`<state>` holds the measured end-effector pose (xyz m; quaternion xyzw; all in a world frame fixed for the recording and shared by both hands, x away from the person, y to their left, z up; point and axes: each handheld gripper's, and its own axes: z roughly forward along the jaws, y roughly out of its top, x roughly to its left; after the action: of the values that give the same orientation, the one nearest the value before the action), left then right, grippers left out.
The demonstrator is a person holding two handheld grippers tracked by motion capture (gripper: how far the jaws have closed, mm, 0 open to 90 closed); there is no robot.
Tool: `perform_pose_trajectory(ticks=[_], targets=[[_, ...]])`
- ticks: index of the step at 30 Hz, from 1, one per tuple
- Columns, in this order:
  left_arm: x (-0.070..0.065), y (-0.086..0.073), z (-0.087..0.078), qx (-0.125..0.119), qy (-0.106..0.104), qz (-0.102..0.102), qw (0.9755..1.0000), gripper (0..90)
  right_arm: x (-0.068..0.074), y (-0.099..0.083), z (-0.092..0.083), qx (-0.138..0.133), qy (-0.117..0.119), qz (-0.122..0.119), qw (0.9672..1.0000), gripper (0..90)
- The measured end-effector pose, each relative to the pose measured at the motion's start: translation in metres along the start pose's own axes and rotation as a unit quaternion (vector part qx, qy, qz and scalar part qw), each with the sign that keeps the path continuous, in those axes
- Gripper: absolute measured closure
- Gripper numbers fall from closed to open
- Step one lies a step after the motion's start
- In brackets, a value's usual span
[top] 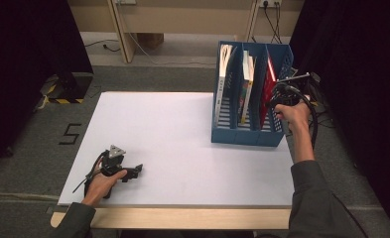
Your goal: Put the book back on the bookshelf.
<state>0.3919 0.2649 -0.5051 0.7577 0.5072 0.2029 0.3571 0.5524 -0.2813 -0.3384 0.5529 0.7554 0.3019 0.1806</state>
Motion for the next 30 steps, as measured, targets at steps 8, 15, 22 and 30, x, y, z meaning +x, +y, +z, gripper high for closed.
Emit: perform_pose_trajectory(ticks=[8,15,22,30], targets=[[0.0,0.0,0.0,0.0,-0.001,-0.001,1.0,5.7,0.004,-0.003,0.0,-0.001,-0.002,0.001,1.0,65.4],[-0.001,0.0,0.001,0.002,0.002,0.004,1.0,5.3,0.008,-0.018,-0.007,-0.013,0.015,0.016,0.9997,49.1],[-0.002,0.0,0.001,0.004,0.004,0.009,0.9999,4.5,0.017,-0.033,-0.013,-0.024,0.026,0.014,0.9993,37.6],[-0.002,0.0,0.001,0.005,0.005,0.009,0.9999,4.3,0.026,-0.052,-0.015,-0.03,0.039,0.007,0.9987,31.7]])
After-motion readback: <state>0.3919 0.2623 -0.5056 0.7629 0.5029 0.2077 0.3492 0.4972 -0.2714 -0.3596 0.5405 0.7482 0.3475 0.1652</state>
